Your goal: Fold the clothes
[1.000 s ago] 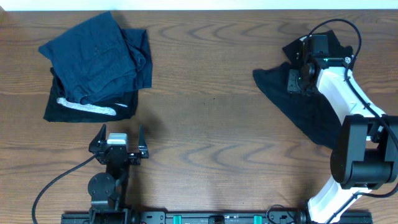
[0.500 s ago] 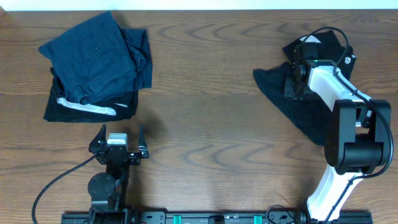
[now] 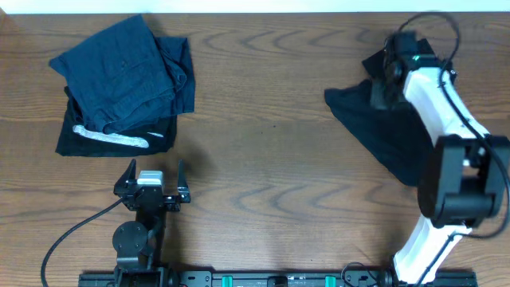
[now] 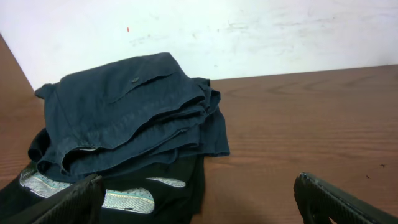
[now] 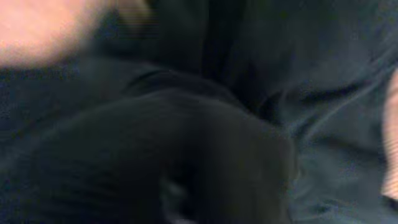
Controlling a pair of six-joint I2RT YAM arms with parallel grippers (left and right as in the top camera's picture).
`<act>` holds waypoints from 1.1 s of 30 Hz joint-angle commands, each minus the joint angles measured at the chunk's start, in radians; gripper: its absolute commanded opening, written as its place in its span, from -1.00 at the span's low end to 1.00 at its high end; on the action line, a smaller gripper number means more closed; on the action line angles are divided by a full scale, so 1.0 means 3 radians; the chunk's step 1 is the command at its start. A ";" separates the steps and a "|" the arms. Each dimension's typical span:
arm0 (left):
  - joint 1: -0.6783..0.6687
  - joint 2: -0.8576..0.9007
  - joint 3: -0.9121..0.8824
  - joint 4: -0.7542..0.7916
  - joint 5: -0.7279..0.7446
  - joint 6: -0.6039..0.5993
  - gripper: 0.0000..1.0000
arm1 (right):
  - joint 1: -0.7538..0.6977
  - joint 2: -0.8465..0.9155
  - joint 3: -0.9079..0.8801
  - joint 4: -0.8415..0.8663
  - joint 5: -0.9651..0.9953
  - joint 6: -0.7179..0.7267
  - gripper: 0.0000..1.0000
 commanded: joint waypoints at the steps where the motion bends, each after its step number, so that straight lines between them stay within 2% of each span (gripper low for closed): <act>1: -0.0019 -0.0022 -0.0047 -0.0122 0.0047 -0.0001 0.96 | -0.0006 -0.0404 0.0257 0.0003 -0.0540 -0.0001 -0.98; 7: -0.0019 -0.0022 -0.0047 -0.0122 0.0047 -0.0001 0.96 | 0.0132 -0.0520 0.0262 0.0081 -0.1521 -0.0003 -0.98; 12: -0.0019 -0.0022 -0.0047 -0.0122 0.0047 -0.0001 0.96 | 0.0554 -0.0491 0.0258 0.0189 -0.1954 -0.0144 -0.98; 17: -0.0019 -0.0022 -0.0047 -0.0122 0.0047 -0.0001 0.96 | 0.1116 -0.0458 0.0253 0.0379 -0.1849 -0.0153 -0.98; 24: -0.0019 -0.0022 -0.0047 -0.0122 0.0047 -0.0001 0.96 | 0.1837 -0.0139 0.0233 0.0422 -0.1336 -0.0151 -0.98; 29: -0.0019 -0.0022 -0.0047 -0.0122 0.0047 -0.0001 0.96 | 0.2195 0.0317 0.0233 0.0450 -0.1383 -0.0150 -0.97; 33: -0.0019 -0.0022 -0.0047 -0.0122 0.0047 -0.0001 0.96 | 0.2384 0.0601 0.0233 0.0553 -0.1680 -0.0155 -0.86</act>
